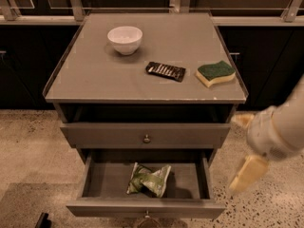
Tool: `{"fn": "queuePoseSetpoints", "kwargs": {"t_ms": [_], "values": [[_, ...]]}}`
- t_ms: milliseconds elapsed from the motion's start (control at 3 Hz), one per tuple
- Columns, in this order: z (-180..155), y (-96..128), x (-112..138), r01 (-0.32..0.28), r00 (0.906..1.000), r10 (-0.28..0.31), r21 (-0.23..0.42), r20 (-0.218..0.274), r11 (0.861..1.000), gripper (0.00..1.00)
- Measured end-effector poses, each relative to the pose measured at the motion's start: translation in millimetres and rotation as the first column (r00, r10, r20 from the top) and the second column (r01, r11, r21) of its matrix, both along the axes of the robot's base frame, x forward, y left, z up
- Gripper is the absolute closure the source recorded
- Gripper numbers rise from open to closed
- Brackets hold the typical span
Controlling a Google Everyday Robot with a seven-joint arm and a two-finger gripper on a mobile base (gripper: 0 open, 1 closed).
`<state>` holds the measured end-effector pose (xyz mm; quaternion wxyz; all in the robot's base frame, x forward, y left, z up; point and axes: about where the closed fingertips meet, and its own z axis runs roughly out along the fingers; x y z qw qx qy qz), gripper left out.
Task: Pick green jalapeno chip bag from middle drawer and place on counter
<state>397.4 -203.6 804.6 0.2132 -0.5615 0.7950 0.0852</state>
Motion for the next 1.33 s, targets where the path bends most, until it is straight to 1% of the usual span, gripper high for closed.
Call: {"fn": "queuePoseSetpoints", "kwargs": {"t_ms": [333, 667, 1000, 1333], "values": [[-79.3, 0.0, 8.4, 0.053, 0.9984, -0.052, 0.042, -0.024, 0.998, 0.00], [-75.6, -3.9, 26.3, 0.093, 0.9947, -0.095, 0.048, 0.040, 0.995, 0.00], [-112.7, -11.3, 5.5, 0.164, 0.9863, -0.160, 0.106, -0.038, 0.981, 0.00], [-178.9, 2.2, -4.8, 0.183, 0.9755, -0.152, 0.199, -0.158, 0.963, 0.00]]}}
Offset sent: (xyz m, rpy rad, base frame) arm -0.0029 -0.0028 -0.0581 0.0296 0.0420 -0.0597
